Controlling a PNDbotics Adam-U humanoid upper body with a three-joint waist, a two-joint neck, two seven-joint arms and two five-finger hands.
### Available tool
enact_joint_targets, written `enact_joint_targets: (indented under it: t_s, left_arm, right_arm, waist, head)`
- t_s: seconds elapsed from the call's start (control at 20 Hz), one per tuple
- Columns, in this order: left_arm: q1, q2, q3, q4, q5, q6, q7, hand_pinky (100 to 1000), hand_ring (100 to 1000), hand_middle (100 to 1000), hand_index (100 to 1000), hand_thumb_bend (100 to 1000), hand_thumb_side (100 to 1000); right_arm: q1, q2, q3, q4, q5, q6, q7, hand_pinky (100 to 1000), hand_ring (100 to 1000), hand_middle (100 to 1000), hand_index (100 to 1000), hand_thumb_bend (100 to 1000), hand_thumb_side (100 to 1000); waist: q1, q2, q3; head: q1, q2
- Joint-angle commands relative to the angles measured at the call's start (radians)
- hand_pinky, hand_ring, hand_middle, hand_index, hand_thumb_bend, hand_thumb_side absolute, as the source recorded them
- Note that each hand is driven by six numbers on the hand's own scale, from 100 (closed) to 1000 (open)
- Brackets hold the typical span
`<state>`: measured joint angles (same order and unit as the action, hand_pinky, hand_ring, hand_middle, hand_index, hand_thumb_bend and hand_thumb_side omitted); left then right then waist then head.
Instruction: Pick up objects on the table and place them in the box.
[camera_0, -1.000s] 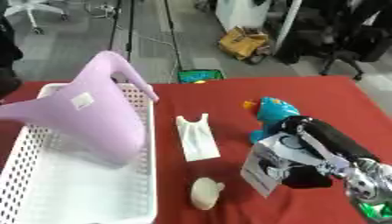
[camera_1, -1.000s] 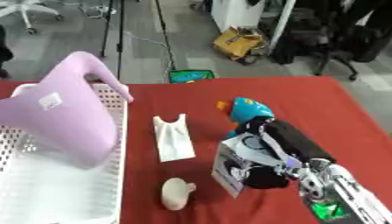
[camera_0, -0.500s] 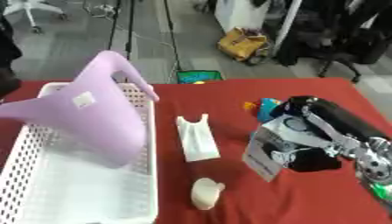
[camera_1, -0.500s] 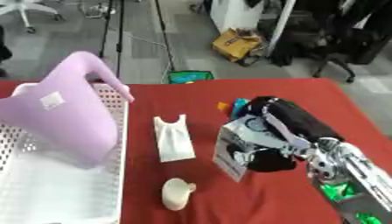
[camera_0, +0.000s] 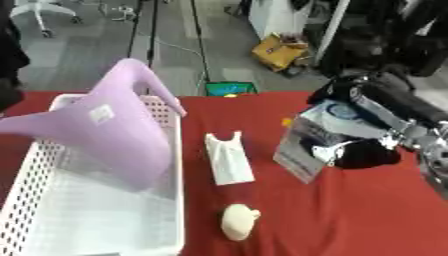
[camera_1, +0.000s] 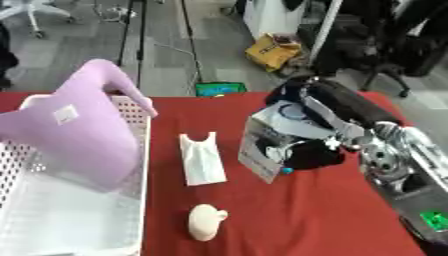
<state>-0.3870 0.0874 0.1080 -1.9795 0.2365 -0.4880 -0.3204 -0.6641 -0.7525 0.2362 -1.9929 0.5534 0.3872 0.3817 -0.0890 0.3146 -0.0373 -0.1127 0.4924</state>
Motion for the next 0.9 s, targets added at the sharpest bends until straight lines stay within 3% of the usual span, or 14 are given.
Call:
enact_joint_targets:
  t_s: [0.05,0.4,0.9]
  left_arm:
    - [-0.007,-0.005,-0.005,-0.02,0.001,0.003,-0.001,858,833,759,693,100,861]
    - [-0.007,-0.012,-0.008,-0.02,0.004,0.007,-0.001,858,832,759,693,100,861]
    - [-0.006,-0.025,-0.008,-0.02,0.008,0.008,0.009,858,827,758,693,100,858]
  right_arm:
    - [-0.062,-0.029,0.002,-0.007,-0.02,-0.004,0.022,429,559,428,634,100,277]
    - [-0.199,0.032,0.031,-0.007,-0.015,0.002,0.075,423,557,413,624,100,267]
    - [-0.332,0.181,0.052,-0.007,0.109,0.046,0.185,418,559,404,614,100,258]
  waist:
    - [0.0,-0.025,0.005]
    - [-0.003,-0.034,0.027]
    - [0.002,-0.053,0.074]
  head:
    - [-0.003,0.005]
    - [0.0,-0.004]
    - [-0.018,-0.017]
